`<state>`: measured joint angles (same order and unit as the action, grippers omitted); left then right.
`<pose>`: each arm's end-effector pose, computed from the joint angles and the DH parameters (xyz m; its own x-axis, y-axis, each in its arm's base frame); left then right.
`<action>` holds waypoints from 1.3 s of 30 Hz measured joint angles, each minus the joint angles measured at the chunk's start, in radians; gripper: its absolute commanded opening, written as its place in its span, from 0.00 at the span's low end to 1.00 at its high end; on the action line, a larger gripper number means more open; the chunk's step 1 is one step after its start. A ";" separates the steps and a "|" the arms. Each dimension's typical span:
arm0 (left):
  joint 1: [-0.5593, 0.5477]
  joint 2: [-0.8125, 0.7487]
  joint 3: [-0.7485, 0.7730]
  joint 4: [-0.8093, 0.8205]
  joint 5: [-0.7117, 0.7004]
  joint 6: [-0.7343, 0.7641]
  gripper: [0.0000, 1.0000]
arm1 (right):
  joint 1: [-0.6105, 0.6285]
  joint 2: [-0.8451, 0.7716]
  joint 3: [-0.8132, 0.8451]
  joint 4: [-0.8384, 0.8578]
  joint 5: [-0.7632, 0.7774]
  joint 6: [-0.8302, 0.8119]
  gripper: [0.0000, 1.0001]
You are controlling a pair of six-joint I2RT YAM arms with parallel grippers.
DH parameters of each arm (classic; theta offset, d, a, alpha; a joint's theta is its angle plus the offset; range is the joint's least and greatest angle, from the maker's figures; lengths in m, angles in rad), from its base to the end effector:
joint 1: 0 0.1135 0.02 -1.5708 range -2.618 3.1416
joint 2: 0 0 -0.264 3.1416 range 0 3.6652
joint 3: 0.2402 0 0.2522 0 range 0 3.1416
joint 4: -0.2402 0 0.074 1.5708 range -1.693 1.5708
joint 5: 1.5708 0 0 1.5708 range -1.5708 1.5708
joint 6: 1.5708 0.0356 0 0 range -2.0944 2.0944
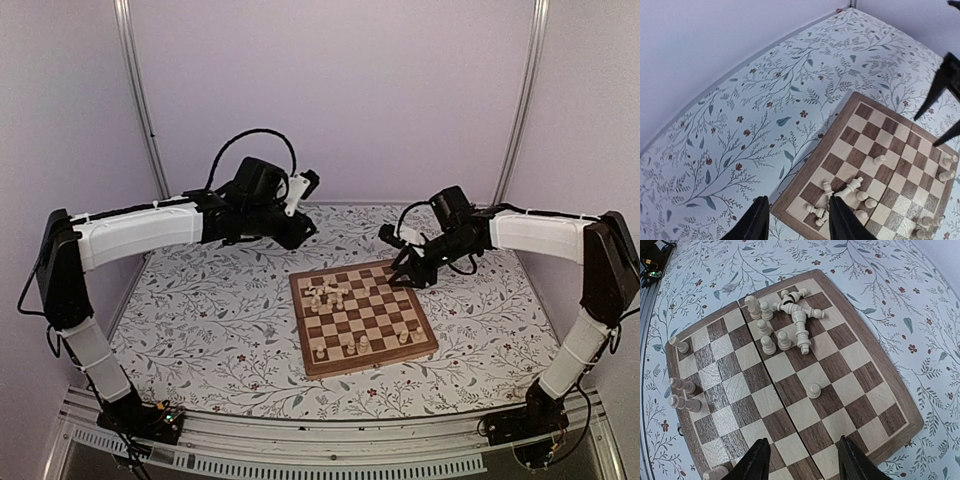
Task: Set up the chess pieces on the board
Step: Pick up the chess piece from the chessboard.
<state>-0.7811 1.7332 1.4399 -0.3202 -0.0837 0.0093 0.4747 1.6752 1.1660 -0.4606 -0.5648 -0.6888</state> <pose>0.2890 -0.2824 0.2976 -0.4028 0.4124 -0.8172 0.6568 0.7520 0.0557 0.3021 0.1767 0.2232 -0.1498 -0.6806 -0.7171 -0.9722 0.2336 -0.0186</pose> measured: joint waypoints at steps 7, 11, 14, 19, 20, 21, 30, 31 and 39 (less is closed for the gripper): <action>0.151 -0.008 -0.220 0.144 0.119 -0.144 0.45 | 0.070 0.175 0.121 -0.016 0.048 0.002 0.49; 0.146 -0.041 -0.221 0.175 0.168 -0.177 0.45 | 0.083 0.250 0.192 -0.032 0.068 0.005 0.48; 0.146 -0.081 -0.220 0.203 0.196 -0.192 0.45 | 0.088 0.297 0.233 -0.040 0.071 0.008 0.48; 0.147 -0.102 -0.217 0.227 0.213 -0.199 0.46 | 0.095 0.337 0.251 -0.059 0.071 0.006 0.42; 0.147 -0.102 -0.217 0.227 0.215 -0.199 0.46 | 0.096 0.341 0.251 -0.063 0.070 0.006 0.40; 0.148 -0.102 -0.217 0.227 0.216 -0.199 0.46 | 0.098 0.343 0.251 -0.067 0.070 0.004 0.38; 0.149 -0.102 -0.217 0.227 0.234 -0.201 0.46 | 0.103 0.357 0.276 -0.079 0.070 0.004 0.26; 0.149 -0.102 -0.217 0.227 0.235 -0.201 0.46 | 0.103 0.358 0.280 -0.080 0.070 0.005 0.24; 0.149 -0.102 -0.217 0.227 0.242 -0.201 0.46 | 0.103 0.387 0.303 -0.090 0.073 0.016 0.07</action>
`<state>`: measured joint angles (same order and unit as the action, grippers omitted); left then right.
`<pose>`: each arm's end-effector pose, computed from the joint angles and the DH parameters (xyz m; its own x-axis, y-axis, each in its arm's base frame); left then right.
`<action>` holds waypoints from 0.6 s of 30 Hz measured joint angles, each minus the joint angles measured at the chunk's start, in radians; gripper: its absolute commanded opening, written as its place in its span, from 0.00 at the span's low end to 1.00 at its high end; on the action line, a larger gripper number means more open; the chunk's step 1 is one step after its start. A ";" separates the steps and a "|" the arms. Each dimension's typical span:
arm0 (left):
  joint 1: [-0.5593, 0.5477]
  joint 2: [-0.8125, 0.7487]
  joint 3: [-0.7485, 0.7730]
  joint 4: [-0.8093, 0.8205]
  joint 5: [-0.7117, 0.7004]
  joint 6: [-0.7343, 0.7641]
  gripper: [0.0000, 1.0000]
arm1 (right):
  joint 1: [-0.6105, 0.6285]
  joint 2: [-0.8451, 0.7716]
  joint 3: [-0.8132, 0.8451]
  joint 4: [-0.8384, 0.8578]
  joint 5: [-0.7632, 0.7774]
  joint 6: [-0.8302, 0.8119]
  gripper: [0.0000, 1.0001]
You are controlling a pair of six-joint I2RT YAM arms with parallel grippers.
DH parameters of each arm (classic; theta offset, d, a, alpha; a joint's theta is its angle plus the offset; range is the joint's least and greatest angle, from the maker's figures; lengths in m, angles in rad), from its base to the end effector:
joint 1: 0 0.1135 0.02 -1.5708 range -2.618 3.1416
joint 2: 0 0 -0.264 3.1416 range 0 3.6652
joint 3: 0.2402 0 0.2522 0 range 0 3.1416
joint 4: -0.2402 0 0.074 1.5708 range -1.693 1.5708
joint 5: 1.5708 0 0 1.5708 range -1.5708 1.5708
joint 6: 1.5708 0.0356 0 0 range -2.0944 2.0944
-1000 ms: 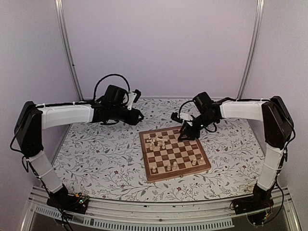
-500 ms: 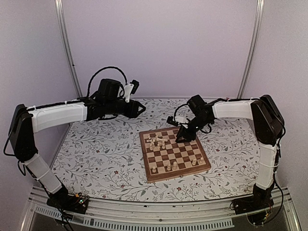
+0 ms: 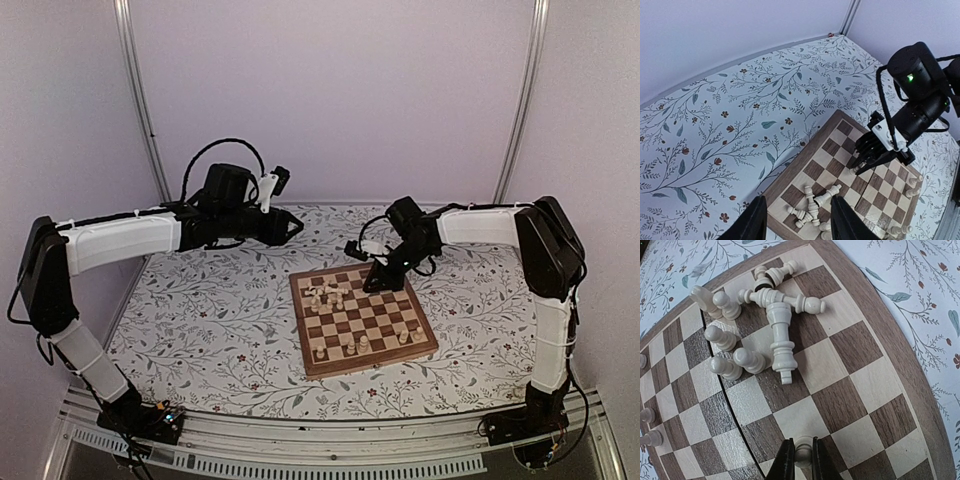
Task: Set up the chess pieces on the board
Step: Pick up the chess piece from the chessboard, then place the chess piece on the chessboard.
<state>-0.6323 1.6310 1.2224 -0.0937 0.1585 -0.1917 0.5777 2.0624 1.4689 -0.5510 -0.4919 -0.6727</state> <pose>0.3034 -0.2292 0.2822 -0.5137 0.1431 -0.8459 0.6085 0.7559 -0.2416 0.3467 0.2461 0.1630 -0.1947 -0.7825 -0.5914 -0.9797 0.1843 0.0787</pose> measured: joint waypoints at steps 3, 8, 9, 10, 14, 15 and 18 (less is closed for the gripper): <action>0.000 0.000 0.000 0.000 0.006 0.000 0.46 | 0.000 -0.006 -0.003 -0.003 0.007 0.002 0.05; 0.000 0.000 0.000 -0.001 0.013 0.000 0.46 | -0.002 -0.117 -0.127 -0.005 0.037 0.001 0.03; 0.000 0.000 0.000 -0.001 0.014 0.000 0.46 | -0.003 -0.155 -0.159 -0.010 0.041 0.000 0.03; 0.000 0.000 0.000 -0.002 0.015 0.000 0.46 | -0.006 -0.189 -0.188 -0.009 0.044 0.000 0.03; 0.000 0.000 0.000 -0.002 0.018 0.000 0.46 | -0.026 -0.319 -0.291 -0.007 0.049 0.000 0.03; 0.000 0.000 0.000 -0.002 0.018 0.000 0.46 | -0.033 -0.345 -0.315 -0.007 0.050 0.000 0.03; 0.000 0.000 0.000 -0.003 0.019 0.001 0.47 | -0.048 -0.393 -0.375 -0.005 0.055 0.000 0.03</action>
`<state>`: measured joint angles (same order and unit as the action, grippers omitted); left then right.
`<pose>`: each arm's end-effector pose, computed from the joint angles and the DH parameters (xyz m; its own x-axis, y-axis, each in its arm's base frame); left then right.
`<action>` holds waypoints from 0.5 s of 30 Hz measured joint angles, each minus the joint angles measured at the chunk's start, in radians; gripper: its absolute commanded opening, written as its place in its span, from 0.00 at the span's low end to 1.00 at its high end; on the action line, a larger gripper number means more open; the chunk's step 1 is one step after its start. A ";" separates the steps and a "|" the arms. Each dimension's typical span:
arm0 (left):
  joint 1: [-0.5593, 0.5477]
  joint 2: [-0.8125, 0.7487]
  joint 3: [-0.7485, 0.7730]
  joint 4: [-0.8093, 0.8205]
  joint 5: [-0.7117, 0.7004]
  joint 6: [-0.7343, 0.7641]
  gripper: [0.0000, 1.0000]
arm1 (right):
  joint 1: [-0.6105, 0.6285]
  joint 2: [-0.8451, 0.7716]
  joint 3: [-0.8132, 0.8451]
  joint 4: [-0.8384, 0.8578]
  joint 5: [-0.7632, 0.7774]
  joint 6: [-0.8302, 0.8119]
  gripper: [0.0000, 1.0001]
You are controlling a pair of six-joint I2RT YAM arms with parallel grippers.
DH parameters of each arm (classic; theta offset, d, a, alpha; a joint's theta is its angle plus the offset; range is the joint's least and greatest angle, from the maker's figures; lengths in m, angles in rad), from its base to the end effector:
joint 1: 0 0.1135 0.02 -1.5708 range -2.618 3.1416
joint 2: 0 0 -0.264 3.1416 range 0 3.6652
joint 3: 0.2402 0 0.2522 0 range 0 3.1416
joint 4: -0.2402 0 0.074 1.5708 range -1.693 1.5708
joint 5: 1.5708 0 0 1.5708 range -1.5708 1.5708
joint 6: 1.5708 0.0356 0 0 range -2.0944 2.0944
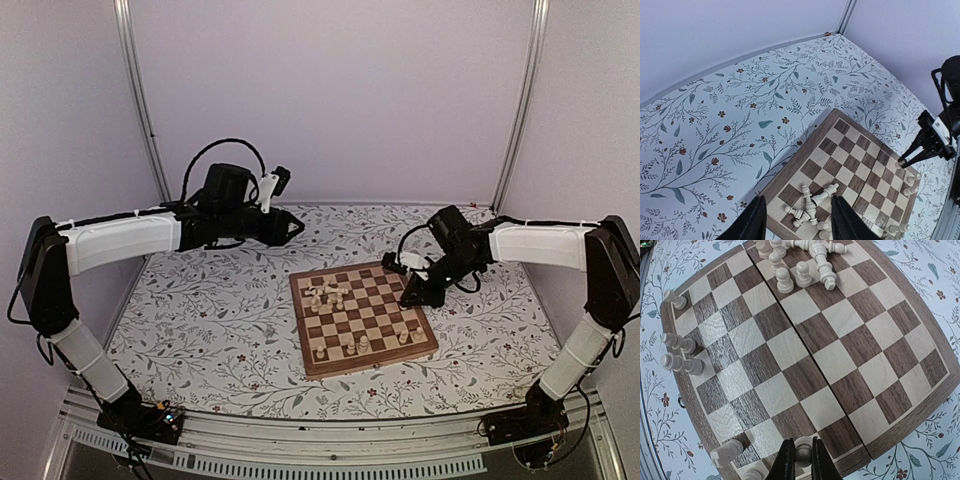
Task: Set up the chess pieces on the board
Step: Place the chess piece on the chessboard.
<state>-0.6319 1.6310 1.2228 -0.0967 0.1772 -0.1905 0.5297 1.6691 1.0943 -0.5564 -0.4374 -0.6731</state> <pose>0.3029 -0.2295 0.2821 -0.5169 0.1474 -0.8432 0.6193 0.7445 -0.2494 0.2766 0.1794 0.1973 -0.2283 -0.7881 -0.5717 -0.9663 0.2550 0.0344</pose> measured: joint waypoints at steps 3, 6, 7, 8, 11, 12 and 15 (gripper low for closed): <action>0.000 0.000 0.002 -0.002 0.000 0.003 0.47 | -0.007 -0.019 -0.050 0.000 0.010 0.000 0.02; 0.000 0.000 0.004 -0.006 -0.001 0.006 0.47 | -0.007 -0.020 -0.079 -0.005 0.017 0.000 0.02; 0.000 0.000 0.005 -0.007 -0.001 0.006 0.47 | -0.007 -0.021 -0.082 -0.006 0.018 0.000 0.02; 0.000 0.000 0.005 -0.007 -0.001 0.006 0.47 | -0.007 -0.021 -0.082 -0.006 0.019 -0.001 0.02; 0.000 0.000 0.005 -0.010 -0.001 0.007 0.47 | -0.007 -0.024 -0.082 -0.006 0.019 -0.003 0.02; 0.000 0.000 0.005 -0.012 -0.001 0.007 0.47 | -0.007 -0.024 -0.082 -0.006 0.019 -0.005 0.02; 0.000 0.000 0.005 -0.014 -0.001 0.009 0.47 | -0.007 -0.025 -0.082 -0.013 0.019 -0.008 0.02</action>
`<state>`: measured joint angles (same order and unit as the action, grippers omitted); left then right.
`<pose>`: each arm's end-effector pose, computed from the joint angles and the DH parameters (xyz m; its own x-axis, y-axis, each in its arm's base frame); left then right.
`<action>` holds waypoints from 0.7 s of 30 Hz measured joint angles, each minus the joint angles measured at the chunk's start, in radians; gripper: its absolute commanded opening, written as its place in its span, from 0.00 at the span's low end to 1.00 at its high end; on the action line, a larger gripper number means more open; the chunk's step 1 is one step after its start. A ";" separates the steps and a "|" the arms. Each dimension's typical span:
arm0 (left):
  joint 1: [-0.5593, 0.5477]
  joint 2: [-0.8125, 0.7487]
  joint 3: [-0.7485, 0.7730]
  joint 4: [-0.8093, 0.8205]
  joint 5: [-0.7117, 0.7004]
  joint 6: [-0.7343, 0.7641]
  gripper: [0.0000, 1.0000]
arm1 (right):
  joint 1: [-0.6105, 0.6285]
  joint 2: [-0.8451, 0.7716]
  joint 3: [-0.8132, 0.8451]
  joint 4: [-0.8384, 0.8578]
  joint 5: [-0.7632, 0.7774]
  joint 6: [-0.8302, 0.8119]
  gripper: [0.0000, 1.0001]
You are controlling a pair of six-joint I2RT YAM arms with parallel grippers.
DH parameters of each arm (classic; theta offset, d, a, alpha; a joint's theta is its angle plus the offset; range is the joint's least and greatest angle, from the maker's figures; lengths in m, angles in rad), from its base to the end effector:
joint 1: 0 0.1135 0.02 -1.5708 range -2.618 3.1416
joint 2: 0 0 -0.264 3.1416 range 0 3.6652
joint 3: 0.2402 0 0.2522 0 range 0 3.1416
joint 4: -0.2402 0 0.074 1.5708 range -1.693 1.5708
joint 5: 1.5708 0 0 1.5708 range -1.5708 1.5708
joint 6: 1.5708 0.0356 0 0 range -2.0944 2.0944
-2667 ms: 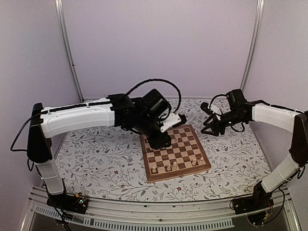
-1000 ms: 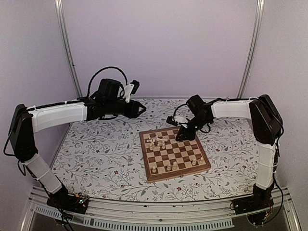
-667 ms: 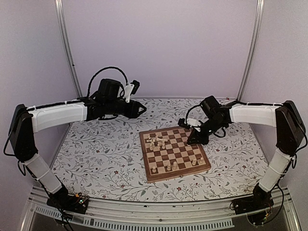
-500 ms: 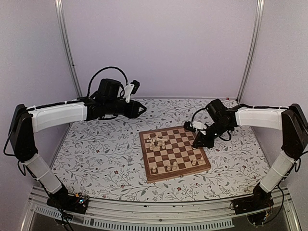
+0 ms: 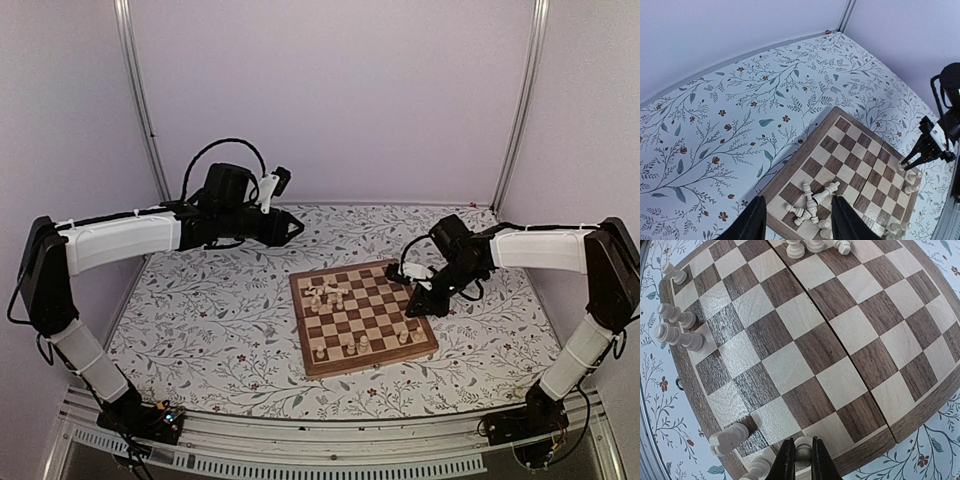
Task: Set up the chess pieces on the board
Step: Place the chess piece on the chessboard.
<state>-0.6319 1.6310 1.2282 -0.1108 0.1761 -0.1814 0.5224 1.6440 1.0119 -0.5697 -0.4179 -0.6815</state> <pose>0.3027 -0.2293 0.2826 -0.5171 0.1584 -0.8412 0.6216 0.7451 -0.2418 0.2622 0.1676 0.1811 -0.2606 -0.8144 -0.5186 -0.9619 0.2653 0.0668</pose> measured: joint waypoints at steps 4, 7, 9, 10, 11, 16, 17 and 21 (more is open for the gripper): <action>0.000 0.000 0.000 -0.001 0.000 0.005 0.47 | 0.000 -0.002 -0.001 -0.017 0.002 -0.013 0.02; 0.000 0.000 0.000 -0.002 0.000 0.006 0.47 | 0.000 -0.009 -0.005 -0.029 0.003 -0.021 0.03; 0.000 0.000 0.002 -0.003 0.000 0.006 0.47 | 0.000 -0.013 -0.008 -0.039 0.005 -0.026 0.03; 0.000 0.000 0.002 -0.003 0.000 0.008 0.47 | 0.000 -0.014 -0.010 -0.042 0.005 -0.029 0.03; 0.000 0.000 0.002 -0.004 0.000 0.008 0.47 | 0.000 -0.014 -0.011 -0.045 0.004 -0.031 0.03; 0.000 0.000 0.002 -0.007 0.000 0.009 0.47 | 0.000 -0.014 -0.011 -0.056 0.005 -0.039 0.05; 0.000 0.000 0.002 -0.007 0.000 0.009 0.47 | 0.000 -0.014 -0.011 -0.056 0.005 -0.039 0.06; 0.000 0.000 0.002 -0.007 0.001 0.009 0.47 | 0.000 -0.014 -0.011 -0.055 0.004 -0.038 0.06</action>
<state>-0.6319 1.6310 1.2297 -0.1177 0.1768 -0.1722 0.5224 1.6299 1.0004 -0.6243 -0.4137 -0.7197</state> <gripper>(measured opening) 0.470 0.094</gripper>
